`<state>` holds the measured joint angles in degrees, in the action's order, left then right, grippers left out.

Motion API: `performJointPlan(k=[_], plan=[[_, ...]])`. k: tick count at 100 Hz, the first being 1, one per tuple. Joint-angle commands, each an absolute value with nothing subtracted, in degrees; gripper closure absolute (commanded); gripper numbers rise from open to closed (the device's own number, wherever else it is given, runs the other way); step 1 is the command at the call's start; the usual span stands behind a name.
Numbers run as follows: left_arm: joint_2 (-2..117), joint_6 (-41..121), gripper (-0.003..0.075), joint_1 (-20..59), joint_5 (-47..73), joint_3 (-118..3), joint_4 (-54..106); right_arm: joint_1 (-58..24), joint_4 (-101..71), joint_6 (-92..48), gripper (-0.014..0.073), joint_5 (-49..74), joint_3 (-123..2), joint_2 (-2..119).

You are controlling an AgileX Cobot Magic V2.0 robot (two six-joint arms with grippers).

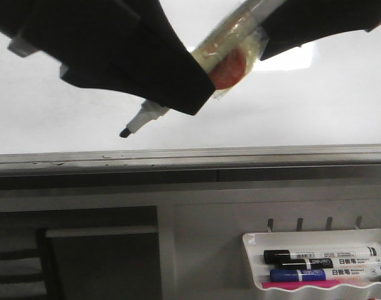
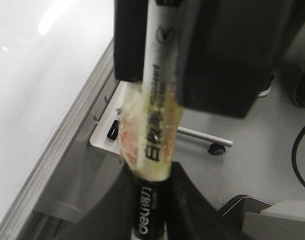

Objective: Write number 7 on whiteboard

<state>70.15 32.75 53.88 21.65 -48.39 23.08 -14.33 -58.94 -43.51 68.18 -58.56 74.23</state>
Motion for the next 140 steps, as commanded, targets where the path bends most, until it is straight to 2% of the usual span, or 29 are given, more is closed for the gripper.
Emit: performJointPlan(k=[1, 21, 28, 38, 50, 57, 70, 92, 106, 124, 140], plan=[[68.57, 32.84, 0.0741, 54.41, 17.84, -49.95, 23.04, -14.98, -62.02, -45.11, 0.0301, 69.1, -60.68, 74.21], [68.57, 32.84, 0.0737, 54.41, 17.45, -49.95, 22.53, -15.08, -61.9, -47.44, 0.0667, 70.11, -60.68, 74.82], [68.57, 32.84, 0.0698, 54.41, 17.44, -50.17, 22.53, -15.08, -61.68, -47.44, 0.0654, 70.03, -60.68, 74.82], [68.57, 32.84, 0.0543, 54.26, 17.55, -51.33, 22.53, -15.08, -61.06, -47.58, 0.0654, 68.88, -60.68, 74.82], [68.06, 32.68, 0.0265, 52.82, 17.75, -53.35, 22.63, -15.08, -60.84, -47.62, 0.0654, 67.37, -60.68, 74.62], [67.05, 32.68, 0.0188, 51.02, 17.64, -54.29, 22.86, -15.08, -60.2, -47.62, 0.0654, 65.58, -60.68, 73.63], [63.92, 31.04, 0.0197, 45.22, 16.97, -54.71, 23.61, -15.08, -59.36, -47.99, 0.0646, 58.04, -58.66, 68.92], [56.51, 27.97, 0.0199, 27.55, 18.22, -52.77, 31.35, -15.08, -59.4, -50.34, 0.0647, 42.38, -51.06, 58.48], [51.56, 27.97, 0.0199, 19.57, 17.65, -48.08, 34.33, -15.08, -59.4, -50.88, 0.0647, 34.13, -46.87, 53.83], [44.37, 27.97, 0.0223, 14.27, 12.33, -40.39, 36.93, -15.08, -62.99, -55.0, 0.0647, 27.62, -45.66, 53.16], [41.22, 27.97, 0.0227, 13.23, 10.4, -36.66, 37.22, -15.08, -74.44, -66.43, 0.0647, 24.46, -46.05, 56.89]])
